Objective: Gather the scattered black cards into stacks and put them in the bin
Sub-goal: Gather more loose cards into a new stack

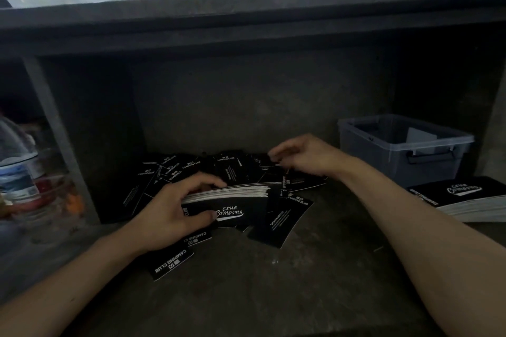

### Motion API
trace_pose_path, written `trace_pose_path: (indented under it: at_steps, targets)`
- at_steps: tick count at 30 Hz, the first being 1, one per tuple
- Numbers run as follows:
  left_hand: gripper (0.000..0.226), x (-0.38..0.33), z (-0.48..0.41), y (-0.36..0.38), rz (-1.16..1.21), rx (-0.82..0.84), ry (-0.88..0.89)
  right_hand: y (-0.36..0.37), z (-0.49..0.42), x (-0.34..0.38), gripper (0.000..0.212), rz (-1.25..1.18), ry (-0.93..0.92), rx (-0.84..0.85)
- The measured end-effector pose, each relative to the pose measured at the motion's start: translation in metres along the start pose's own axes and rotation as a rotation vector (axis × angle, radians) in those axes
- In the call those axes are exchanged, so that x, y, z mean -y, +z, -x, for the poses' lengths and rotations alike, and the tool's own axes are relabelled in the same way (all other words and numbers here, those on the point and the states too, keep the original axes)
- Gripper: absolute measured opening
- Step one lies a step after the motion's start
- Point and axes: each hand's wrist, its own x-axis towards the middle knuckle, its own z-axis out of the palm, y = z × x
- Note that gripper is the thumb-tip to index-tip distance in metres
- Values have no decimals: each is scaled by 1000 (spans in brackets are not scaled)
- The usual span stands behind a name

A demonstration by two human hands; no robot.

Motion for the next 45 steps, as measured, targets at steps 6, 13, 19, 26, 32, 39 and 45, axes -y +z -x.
trace_pose_path:
  at_steps: [6, 13, 19, 26, 32, 39, 45]
  targets:
    - [30, 3, 0, 0, -49, -23, 16, 7, -8, -15, 49, 452, 74, 46]
    - [38, 6, 0, 2, -45, -33, -7, -28, 1, -19, 39, 459, 209, 4]
    - [33, 1, 0, 2, -53, -31, -17, -59, 16, -7, 12, 284, 246, -79]
    - [37, 5, -1, 2, -69, -62, -26, -35, 21, 13, 13, -59, 159, 111]
    - [37, 6, -1, 2, -53, -59, -32, -20, 17, 18, 19, -127, 127, 102]
    - [30, 4, -1, 2, 7, -31, -53, -19, 14, 17, 24, -432, 262, -148]
    - [33, 3, -1, 3, -6, -33, -80, -26, 9, 14, 36, -360, 134, -339]
